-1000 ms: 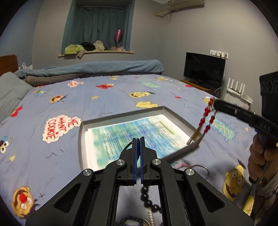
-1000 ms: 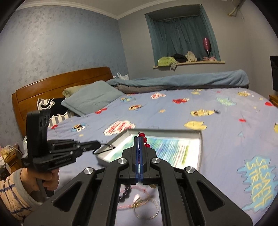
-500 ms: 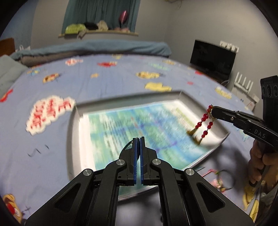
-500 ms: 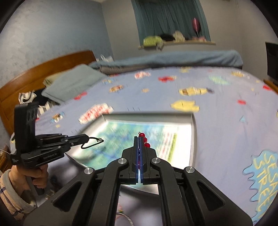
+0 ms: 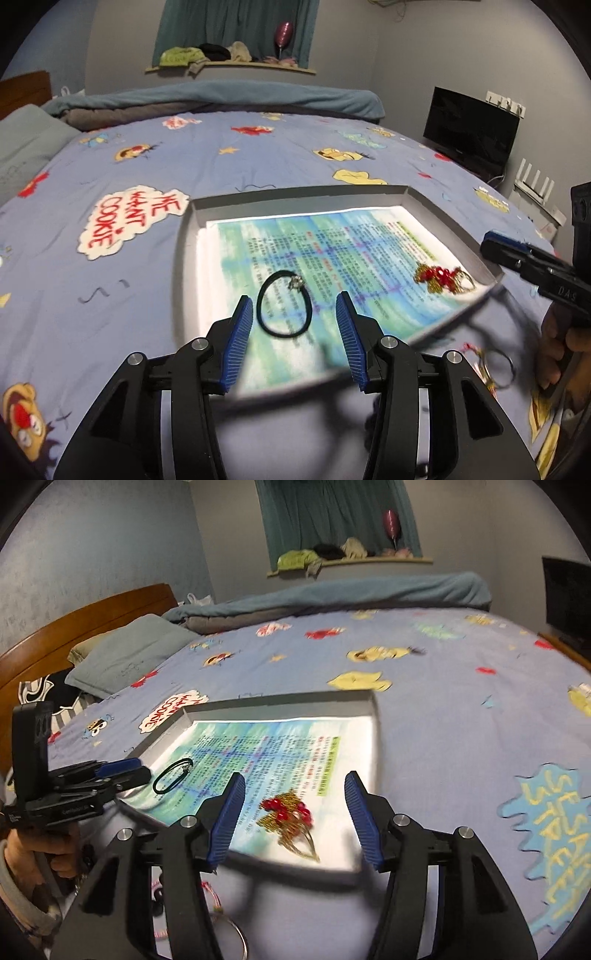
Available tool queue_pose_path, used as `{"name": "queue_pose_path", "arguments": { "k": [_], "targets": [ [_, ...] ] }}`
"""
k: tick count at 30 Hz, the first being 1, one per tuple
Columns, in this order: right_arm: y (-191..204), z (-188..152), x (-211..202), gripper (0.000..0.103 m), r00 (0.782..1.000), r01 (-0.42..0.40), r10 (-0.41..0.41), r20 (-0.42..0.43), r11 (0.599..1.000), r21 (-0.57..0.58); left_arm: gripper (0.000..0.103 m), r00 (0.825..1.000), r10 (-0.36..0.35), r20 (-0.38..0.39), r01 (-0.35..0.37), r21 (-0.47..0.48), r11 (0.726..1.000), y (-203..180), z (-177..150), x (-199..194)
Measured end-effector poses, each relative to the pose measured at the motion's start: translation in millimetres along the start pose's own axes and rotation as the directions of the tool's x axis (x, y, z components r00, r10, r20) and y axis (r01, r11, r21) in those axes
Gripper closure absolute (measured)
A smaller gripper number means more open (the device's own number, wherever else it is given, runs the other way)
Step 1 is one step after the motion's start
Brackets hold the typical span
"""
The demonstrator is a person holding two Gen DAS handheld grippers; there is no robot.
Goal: Organize jewelry
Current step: 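Grasp the black bead bracelet with left tool while right tool grasps the silver bangle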
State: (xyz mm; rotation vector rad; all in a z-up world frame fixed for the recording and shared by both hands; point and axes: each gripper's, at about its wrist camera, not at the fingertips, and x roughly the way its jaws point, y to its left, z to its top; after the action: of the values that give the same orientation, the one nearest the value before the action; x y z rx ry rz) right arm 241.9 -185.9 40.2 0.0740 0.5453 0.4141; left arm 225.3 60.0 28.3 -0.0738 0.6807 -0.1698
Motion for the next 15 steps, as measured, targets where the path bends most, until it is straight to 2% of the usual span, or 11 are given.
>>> {"name": "queue_pose_path", "arguments": {
  "k": [6, 15],
  "targets": [
    [1.6, -10.6, -27.0, 0.047, 0.999, -0.014, 0.014, 0.039, 1.0, 0.0, 0.053, 0.999, -0.031, 0.026, 0.031, -0.008, 0.999, -6.7, -11.4, -28.1],
    [10.9, -31.6, -32.4, 0.047, 1.0, -0.02, 0.02, -0.005, 1.0, -0.022, 0.053, 0.999, -0.046, -0.02, 0.046, 0.024, 0.999, -24.2, -32.5, -29.9]
  ]
}}
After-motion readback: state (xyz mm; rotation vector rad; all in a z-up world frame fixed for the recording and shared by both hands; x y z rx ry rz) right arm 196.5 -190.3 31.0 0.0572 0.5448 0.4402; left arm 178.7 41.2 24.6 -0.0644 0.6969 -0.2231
